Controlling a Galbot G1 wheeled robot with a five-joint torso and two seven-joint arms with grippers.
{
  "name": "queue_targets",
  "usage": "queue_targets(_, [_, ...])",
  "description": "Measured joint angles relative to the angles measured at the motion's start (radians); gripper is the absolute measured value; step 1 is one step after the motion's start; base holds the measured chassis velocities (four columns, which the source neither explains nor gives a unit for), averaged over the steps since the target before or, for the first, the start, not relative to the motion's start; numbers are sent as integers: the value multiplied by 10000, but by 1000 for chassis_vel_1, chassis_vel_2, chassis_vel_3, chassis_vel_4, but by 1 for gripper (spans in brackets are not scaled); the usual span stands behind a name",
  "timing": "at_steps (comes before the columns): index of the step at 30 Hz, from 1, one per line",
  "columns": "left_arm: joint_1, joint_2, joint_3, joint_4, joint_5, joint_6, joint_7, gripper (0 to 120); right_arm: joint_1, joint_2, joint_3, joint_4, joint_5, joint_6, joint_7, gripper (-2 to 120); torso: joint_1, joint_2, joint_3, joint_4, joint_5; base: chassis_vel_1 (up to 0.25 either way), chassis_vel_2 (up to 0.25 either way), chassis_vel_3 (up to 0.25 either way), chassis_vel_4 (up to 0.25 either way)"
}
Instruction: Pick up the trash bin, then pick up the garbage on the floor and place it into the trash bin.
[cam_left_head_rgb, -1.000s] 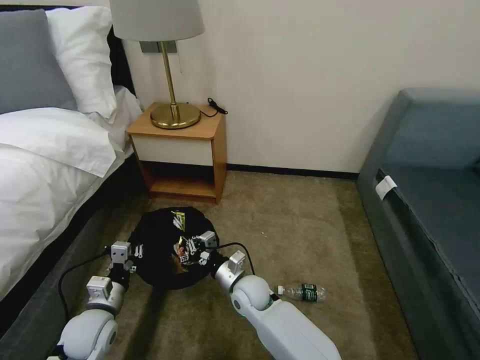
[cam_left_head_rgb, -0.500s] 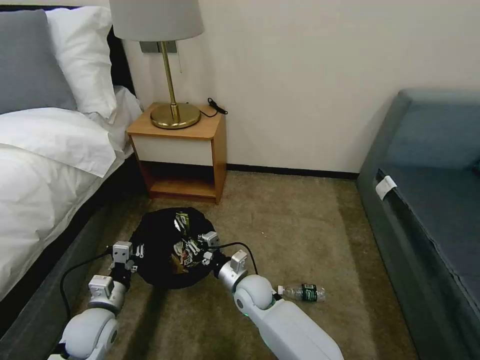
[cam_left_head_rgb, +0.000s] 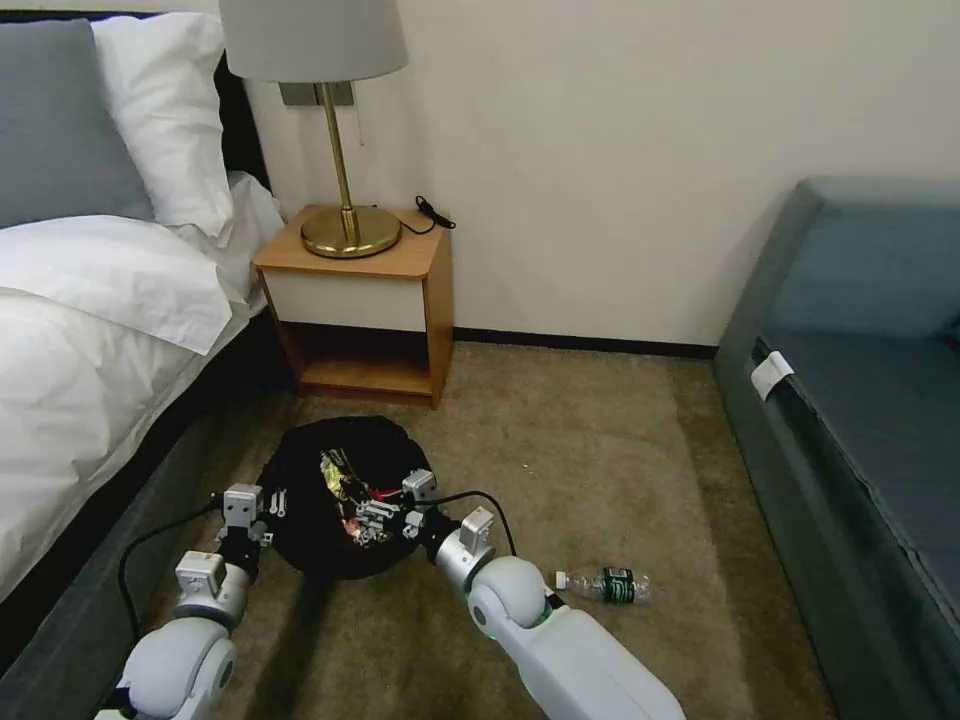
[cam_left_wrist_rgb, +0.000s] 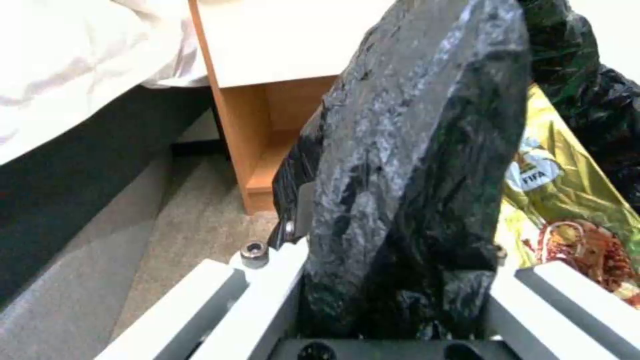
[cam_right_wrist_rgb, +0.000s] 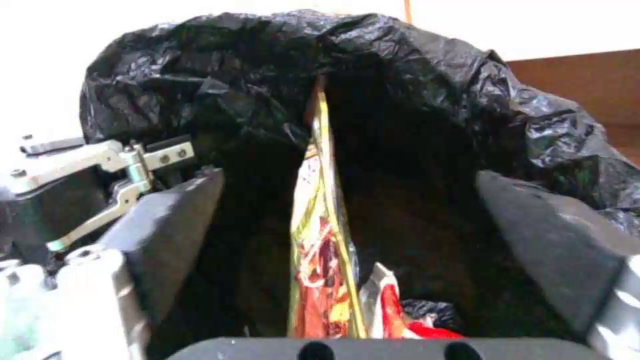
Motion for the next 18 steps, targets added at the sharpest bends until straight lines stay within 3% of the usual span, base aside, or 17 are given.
queue_targets(18, [-38, 66, -147, 62, -43, -34, -44, 4, -83, -996, 386, 820, -95, -835, -48, 100, 0, 0, 0, 0, 1, 0, 0, 0, 0])
